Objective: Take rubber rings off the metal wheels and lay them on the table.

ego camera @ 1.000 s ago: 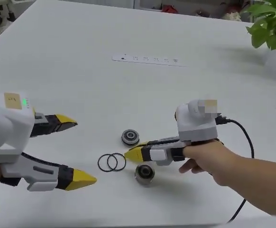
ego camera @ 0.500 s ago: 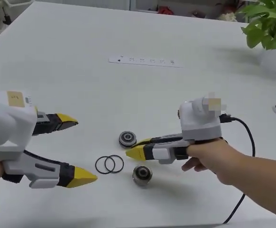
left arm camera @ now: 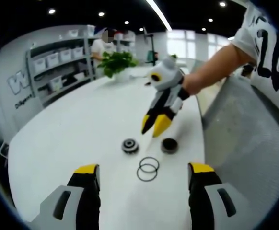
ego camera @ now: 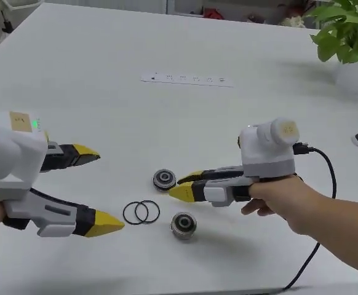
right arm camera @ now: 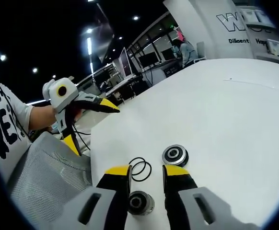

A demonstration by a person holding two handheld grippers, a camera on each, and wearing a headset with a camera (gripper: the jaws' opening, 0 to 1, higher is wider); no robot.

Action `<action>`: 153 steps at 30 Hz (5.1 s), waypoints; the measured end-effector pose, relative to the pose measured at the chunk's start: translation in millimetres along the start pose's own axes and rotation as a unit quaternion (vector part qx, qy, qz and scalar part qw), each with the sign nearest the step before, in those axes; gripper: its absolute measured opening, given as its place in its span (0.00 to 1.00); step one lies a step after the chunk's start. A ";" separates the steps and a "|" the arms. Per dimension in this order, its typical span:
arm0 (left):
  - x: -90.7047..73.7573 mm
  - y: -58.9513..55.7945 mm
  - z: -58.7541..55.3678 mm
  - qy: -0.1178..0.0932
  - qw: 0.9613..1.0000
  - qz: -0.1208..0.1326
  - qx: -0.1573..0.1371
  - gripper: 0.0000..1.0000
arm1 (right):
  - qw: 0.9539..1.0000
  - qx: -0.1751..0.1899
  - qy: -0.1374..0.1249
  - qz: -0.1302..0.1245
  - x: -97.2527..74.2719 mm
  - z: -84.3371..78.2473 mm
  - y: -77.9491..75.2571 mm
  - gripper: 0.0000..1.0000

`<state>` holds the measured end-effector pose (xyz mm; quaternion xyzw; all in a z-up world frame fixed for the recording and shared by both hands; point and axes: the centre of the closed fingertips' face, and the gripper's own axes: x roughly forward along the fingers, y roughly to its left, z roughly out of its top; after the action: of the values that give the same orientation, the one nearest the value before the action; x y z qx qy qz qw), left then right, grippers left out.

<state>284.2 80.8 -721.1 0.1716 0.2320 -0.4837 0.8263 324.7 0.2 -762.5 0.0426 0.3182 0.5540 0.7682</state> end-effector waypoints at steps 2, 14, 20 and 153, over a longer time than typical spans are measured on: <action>0.6 1.8 1.2 -0.001 1.000 0.000 -0.001 0.76 | 1.000 -0.005 -0.001 -0.003 -1.6 1.7 -1.7 0.24; 5.2 11.1 5.0 0.000 1.000 0.000 -0.001 0.75 | 0.999 -0.039 -0.012 -0.024 -11.0 11.5 -14.8 0.29; 8.6 14.2 6.1 0.000 1.000 0.000 -0.002 0.75 | 0.998 -0.054 -0.013 -0.030 -13.7 13.4 -19.5 0.30; 125.3 28.6 0.4 0.010 0.997 -0.053 -0.051 0.20 | 0.989 -0.139 0.014 -0.047 11.6 -15.8 -51.0 0.37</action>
<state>362.6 4.0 -787.9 0.1219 0.2735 -0.5122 0.8050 360.4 -13.7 -801.5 -0.0875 0.2502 0.5571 0.7870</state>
